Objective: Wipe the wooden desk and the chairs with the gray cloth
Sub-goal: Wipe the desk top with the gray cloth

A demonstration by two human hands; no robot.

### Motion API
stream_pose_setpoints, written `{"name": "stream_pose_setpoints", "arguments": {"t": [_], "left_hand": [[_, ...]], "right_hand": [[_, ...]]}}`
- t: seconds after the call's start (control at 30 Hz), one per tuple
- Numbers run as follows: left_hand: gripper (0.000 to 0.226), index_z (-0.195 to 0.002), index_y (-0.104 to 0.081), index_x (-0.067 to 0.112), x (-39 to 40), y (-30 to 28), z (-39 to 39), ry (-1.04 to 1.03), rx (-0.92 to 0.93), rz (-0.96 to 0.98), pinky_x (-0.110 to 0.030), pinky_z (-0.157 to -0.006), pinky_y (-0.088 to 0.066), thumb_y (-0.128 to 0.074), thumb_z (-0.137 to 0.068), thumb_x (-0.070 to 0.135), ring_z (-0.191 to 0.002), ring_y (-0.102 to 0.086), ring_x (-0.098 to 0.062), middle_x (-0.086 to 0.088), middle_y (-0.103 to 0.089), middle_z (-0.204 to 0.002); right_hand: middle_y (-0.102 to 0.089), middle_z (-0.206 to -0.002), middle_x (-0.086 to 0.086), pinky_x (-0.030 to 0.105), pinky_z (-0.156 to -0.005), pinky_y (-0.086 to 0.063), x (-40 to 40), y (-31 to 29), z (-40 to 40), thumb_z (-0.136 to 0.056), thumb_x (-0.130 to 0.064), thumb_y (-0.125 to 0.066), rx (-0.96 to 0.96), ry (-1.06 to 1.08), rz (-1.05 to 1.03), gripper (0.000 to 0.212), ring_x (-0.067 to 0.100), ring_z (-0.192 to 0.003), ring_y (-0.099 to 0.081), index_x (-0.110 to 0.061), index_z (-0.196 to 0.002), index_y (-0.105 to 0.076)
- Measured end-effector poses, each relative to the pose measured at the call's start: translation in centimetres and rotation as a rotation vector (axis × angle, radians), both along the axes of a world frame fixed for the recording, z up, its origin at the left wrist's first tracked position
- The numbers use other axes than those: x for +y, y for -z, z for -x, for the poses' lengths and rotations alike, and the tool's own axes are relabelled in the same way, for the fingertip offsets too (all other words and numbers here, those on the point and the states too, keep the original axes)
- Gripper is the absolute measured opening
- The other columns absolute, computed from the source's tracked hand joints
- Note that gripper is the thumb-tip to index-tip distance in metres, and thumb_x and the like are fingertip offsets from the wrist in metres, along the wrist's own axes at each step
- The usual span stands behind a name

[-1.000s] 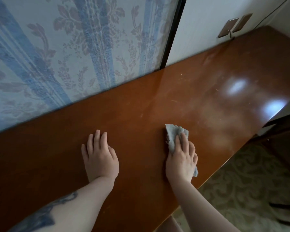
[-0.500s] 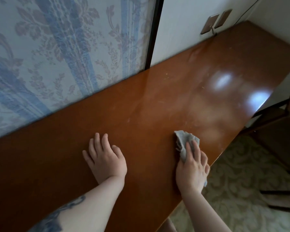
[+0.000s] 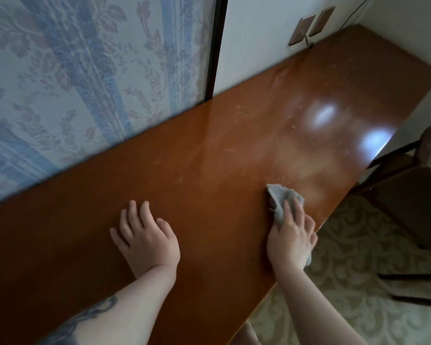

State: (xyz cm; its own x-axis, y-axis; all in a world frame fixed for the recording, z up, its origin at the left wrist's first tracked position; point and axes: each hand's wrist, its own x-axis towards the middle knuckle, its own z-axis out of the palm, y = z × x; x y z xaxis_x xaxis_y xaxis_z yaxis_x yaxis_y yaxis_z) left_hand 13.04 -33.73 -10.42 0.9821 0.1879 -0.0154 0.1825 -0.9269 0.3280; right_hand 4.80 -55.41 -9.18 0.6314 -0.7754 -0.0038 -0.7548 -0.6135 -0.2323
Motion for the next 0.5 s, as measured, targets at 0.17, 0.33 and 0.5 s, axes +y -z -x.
{"name": "stream_pose_setpoints", "arguments": {"t": [0.17,0.33,0.5], "left_hand": [[0.043,-0.135,-0.046,0.014,-0.1,0.0,0.1,0.0,-0.004,-0.01,-0.058,-0.114,-0.016,-0.047,-0.092,0.022,-0.14,-0.026,-0.03,-0.012,-0.039,-0.148],[0.042,-0.129,-0.051,0.012,0.0,0.2,-0.1,-0.003,-0.098,0.026,-0.06,-0.11,-0.02,-0.041,-0.09,0.024,-0.135,-0.034,-0.033,-0.013,-0.045,-0.144],[0.041,-0.134,-0.049,0.018,-0.1,0.0,0.1,-0.023,-0.02,0.021,-0.055,-0.114,-0.017,-0.05,-0.092,0.02,-0.14,-0.028,-0.027,-0.008,-0.041,-0.148]], "right_hand": [[-0.034,-0.15,-0.007,0.043,-0.098,-0.032,5.6,-1.3,-2.8,-0.08,-0.003,-0.055,-0.116,-0.102,-0.045,0.069,0.026,-0.127,-0.029,-0.024,-0.144,-0.041],[-0.031,-0.155,-0.011,0.038,-0.116,-0.014,12.3,0.3,-4.3,-0.091,-0.028,-0.047,-0.105,-0.885,-0.107,0.052,0.016,-0.145,-0.018,-0.028,-0.143,-0.045],[-0.019,-0.157,-0.012,0.033,-0.12,-0.005,5.7,0.7,-4.0,-0.093,-0.016,-0.052,-0.07,-0.556,-0.046,0.056,0.013,-0.148,-0.009,-0.026,-0.147,-0.039]]}}
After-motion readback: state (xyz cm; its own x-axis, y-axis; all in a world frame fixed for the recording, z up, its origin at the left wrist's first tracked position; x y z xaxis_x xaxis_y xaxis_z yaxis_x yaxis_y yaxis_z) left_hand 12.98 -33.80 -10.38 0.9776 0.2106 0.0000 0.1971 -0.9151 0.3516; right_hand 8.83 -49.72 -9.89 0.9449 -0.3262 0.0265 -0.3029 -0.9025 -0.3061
